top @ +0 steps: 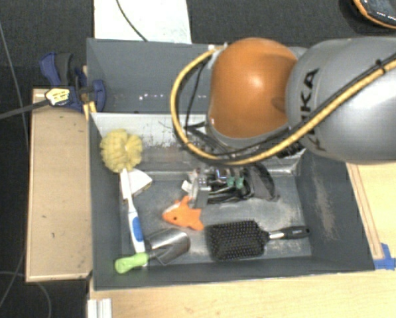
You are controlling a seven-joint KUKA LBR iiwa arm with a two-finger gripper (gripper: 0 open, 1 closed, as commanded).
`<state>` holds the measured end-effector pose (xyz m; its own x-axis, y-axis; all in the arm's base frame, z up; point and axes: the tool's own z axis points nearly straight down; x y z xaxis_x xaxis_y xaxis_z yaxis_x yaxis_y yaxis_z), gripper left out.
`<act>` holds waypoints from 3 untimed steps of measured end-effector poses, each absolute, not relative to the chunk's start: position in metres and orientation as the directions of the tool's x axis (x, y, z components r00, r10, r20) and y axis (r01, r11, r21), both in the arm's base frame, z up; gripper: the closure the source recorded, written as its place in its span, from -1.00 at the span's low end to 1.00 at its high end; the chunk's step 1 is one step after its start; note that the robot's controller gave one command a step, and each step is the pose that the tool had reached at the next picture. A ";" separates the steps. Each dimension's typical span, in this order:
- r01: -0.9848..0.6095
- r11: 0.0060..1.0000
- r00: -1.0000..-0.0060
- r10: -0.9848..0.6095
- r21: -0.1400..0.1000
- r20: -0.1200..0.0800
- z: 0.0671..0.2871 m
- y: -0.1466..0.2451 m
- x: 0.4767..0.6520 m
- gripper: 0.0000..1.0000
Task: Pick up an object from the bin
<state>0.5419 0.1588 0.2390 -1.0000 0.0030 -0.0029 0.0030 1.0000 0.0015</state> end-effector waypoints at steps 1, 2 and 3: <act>-0.352 0.936 -0.936 -0.352 0.001 -0.003 0.147 0.149 0.547 -1.00; -0.463 0.886 -0.886 -0.463 0.000 -0.008 0.152 0.139 0.552 -1.00; -0.490 0.871 -0.871 -0.490 0.002 -0.004 0.115 0.142 0.556 -1.00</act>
Offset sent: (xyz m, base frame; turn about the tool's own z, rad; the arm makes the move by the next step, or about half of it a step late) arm 0.0101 -0.0226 -0.0790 -0.5084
